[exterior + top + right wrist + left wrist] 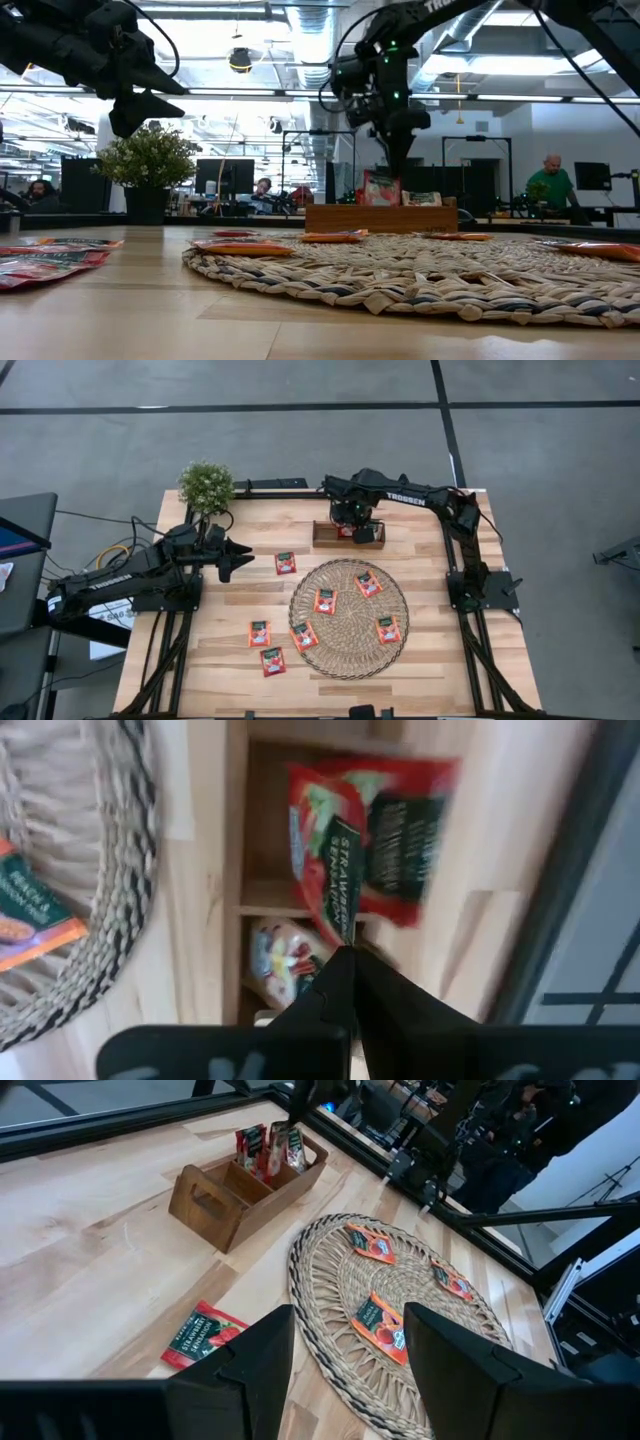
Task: Pick & Place Tea
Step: Put the bottom right red tea bag into the middle section of the wooden organizer
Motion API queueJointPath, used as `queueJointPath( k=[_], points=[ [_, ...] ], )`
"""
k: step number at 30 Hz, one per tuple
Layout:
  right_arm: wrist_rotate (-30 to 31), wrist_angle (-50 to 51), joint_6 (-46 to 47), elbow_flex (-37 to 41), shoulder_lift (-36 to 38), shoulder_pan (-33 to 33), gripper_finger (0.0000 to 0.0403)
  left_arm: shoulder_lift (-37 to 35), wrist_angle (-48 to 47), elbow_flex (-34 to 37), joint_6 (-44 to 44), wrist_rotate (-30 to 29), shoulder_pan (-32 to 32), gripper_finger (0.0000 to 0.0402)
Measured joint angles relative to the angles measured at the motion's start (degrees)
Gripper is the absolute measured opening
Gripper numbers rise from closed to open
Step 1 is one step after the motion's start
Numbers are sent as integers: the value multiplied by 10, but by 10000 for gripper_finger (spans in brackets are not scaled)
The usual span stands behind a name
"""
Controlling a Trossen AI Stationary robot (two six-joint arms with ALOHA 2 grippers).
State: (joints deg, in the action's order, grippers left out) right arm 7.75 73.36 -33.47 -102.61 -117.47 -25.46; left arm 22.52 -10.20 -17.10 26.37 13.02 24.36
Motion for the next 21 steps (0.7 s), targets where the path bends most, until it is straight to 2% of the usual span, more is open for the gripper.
queueJointPath(
  k=[5, 21],
  points=[
    [1, -19, 7, 28, -1, -2, 0, 0, 0, 0, 0, 0, 0, 182],
    [0, -64, 0, 28, 0, 3, 0, 0, 0, 0, 0, 0, 0, 182]
  ],
)
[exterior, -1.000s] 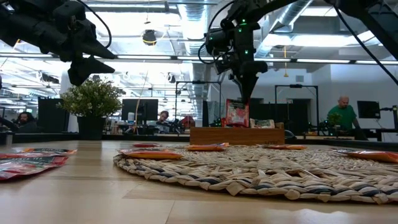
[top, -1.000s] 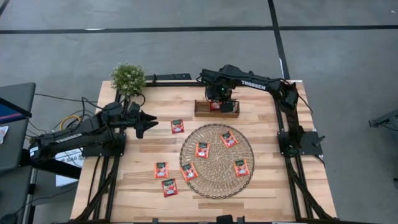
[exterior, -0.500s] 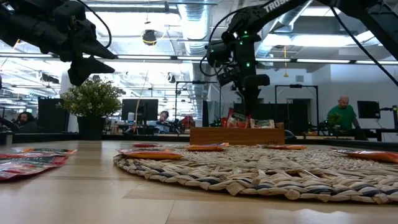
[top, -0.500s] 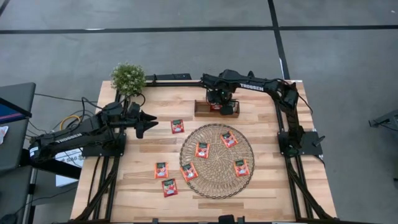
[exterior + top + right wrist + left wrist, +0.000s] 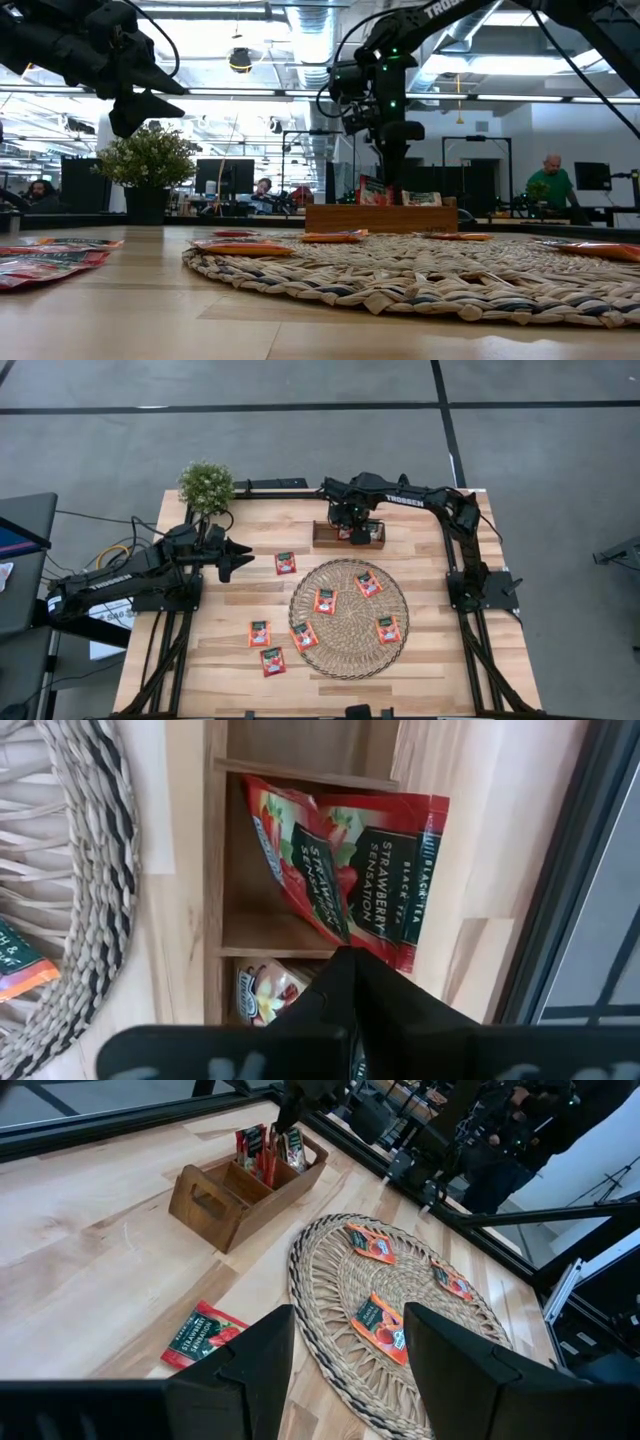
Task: Pick & Place Tea
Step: Put the bottom right red tea bag into the middle section of the wooden organizer, then put the top red tea bag into the middle section of the wooden organizer
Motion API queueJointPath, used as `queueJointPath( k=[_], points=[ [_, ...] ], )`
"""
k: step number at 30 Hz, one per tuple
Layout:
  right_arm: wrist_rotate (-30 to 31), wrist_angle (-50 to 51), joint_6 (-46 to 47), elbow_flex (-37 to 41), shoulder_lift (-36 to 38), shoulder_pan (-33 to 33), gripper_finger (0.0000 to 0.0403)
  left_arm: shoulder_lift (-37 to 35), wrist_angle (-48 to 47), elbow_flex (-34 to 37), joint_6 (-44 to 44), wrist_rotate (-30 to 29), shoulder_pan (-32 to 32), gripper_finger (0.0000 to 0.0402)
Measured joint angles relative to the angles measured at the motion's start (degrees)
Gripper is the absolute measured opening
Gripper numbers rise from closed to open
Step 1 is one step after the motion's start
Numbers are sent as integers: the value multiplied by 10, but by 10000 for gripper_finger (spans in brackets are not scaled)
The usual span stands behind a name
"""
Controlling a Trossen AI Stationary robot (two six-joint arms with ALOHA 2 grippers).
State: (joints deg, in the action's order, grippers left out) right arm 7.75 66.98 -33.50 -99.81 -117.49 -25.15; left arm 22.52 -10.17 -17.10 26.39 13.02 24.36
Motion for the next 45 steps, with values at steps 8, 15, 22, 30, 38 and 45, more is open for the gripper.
queueJointPath(
  k=[8, 15, 22, 30, 38, 45],
  points=[
    [-1, 0, 0, 0, 0, 0, 0, 0, 0, 0, 0, 0, 0, 182],
    [-2, 12, 4, 0, 0, 0, 0, 0, 0, 0, 0, 0, 0, 182],
    [1, 26, 5, 0, 0, -1, 24, 0, 0, 0, 0, 0, 0, 182],
    [30, 26, 5, -1, 0, 2, 104, 0, 0, 0, 0, 0, 0, 182],
    [17, 116, 59, -43, 12, 15, 143, 0, 0, 0, 2, 0, 0, 182],
    [-84, 160, 108, -60, 101, 52, 140, 0, 0, 0, 2, 0, 0, 182]
  ],
)
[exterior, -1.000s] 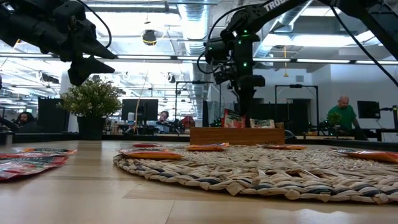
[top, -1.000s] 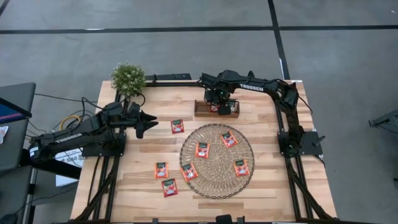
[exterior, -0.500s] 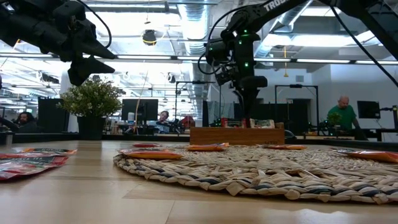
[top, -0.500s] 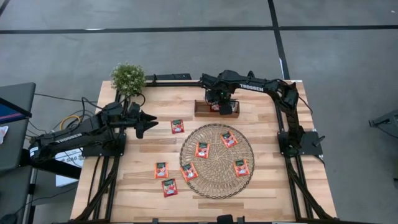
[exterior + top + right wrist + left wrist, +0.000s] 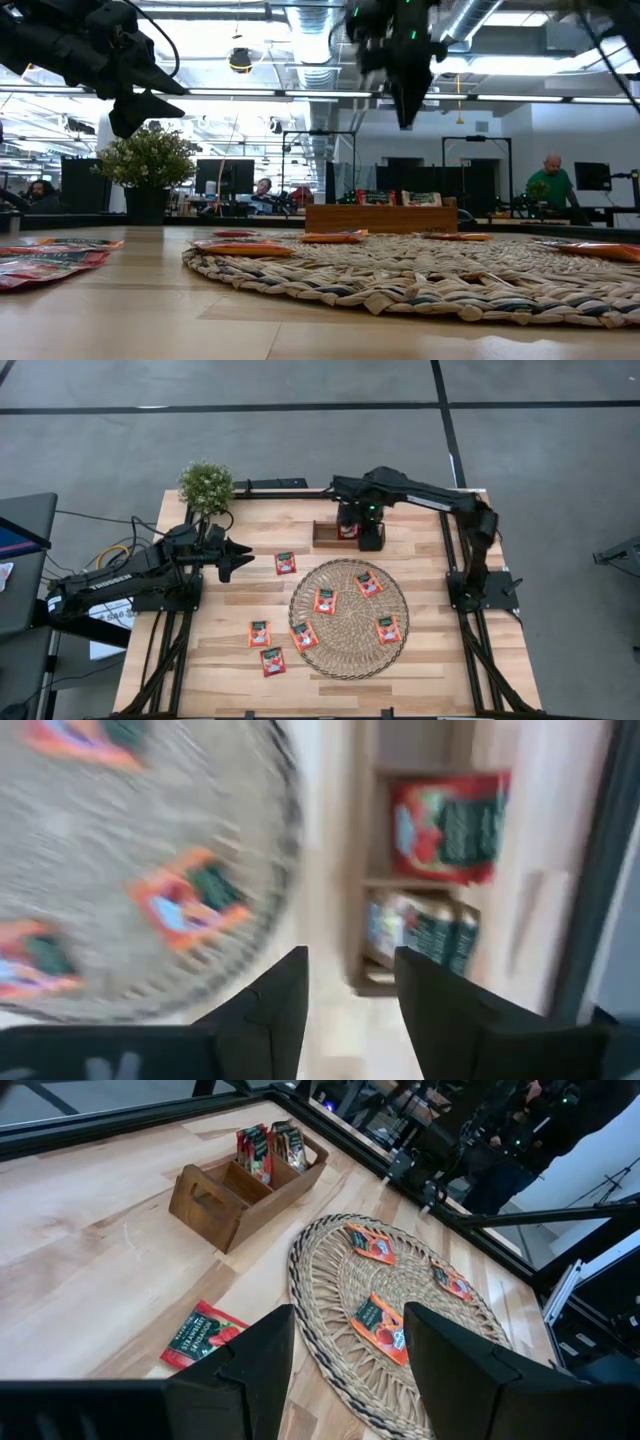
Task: Pick & Place Tea
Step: Put the top red tea bag into the middle section of the wooden organizer
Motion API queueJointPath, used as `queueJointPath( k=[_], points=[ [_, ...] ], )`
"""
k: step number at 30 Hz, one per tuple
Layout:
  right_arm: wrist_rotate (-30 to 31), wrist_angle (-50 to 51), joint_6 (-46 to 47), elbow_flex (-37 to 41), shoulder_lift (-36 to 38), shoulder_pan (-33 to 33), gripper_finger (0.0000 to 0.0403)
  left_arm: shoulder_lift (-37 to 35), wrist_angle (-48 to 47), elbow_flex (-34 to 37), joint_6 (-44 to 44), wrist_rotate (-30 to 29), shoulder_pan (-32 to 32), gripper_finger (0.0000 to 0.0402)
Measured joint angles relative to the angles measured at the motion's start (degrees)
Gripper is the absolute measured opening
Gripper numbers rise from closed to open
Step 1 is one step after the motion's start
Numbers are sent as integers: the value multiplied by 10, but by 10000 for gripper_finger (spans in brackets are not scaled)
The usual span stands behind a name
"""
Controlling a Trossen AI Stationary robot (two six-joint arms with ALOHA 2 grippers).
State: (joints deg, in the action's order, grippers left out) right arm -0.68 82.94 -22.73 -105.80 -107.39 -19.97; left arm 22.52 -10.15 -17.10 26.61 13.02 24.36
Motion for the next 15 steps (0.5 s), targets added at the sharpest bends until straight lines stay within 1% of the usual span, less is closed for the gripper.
queueJointPath(
  k=[3, 6, 11, 15],
  points=[
    [-42, -18, 36, 34, 68, 8, 131, 0, 2, 0, 12, 0, 0, 182],
    [-70, -69, 79, 106, 150, 9, 121, 0, 6, 0, 26, 0, 0, 182],
    [-73, -198, 176, 280, 296, 10, 113, 5, 24, 0, 39, -1, 0, 182],
    [-73, -293, 258, 424, 406, 20, 113, 34, 76, 0, 50, -2, 0, 182]
  ],
)
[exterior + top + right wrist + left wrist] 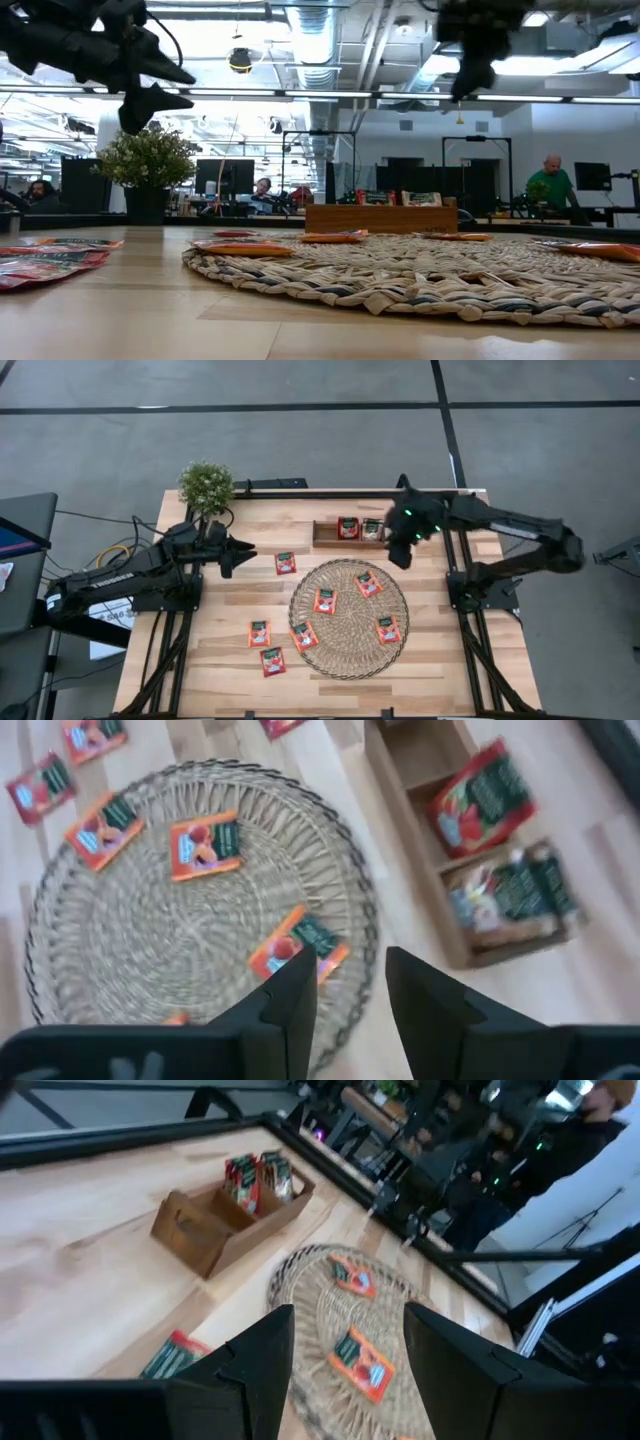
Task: Pick & Place Tea
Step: Put the top red tea bag into the middle section of the wooden organizer
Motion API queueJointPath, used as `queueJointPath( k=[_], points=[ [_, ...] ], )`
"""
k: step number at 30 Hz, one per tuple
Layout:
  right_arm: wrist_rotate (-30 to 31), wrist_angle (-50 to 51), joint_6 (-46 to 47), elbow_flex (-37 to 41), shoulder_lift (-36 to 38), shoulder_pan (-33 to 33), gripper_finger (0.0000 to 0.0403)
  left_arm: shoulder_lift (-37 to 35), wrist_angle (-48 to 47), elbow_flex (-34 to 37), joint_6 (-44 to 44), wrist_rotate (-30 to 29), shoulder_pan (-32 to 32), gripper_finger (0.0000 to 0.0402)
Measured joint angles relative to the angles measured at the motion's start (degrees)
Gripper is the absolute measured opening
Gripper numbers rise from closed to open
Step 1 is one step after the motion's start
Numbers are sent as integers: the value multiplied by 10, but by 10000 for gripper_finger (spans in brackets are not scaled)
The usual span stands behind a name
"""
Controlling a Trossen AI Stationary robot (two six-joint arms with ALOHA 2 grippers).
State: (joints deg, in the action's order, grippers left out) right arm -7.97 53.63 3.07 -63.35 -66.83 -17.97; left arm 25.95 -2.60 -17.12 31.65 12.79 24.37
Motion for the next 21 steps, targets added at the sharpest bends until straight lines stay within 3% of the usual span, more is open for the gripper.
queueJointPath(
  k=[7, 13, 17, 21],
  points=[
    [5, -102, 116, 187, 152, 16, 113, 119, 119, -1, 12, 12, 0, 182],
    [5, -189, 180, 298, 258, 16, 113, 246, 112, -67, -2, 36, 0, 182],
    [6, -265, 201, 354, 315, 16, 113, 327, 67, -137, -41, 38, 0, 182],
    [6, -311, 205, 391, 369, 16, 113, 406, -45, -224, -91, 33, -1, 182]
  ],
)
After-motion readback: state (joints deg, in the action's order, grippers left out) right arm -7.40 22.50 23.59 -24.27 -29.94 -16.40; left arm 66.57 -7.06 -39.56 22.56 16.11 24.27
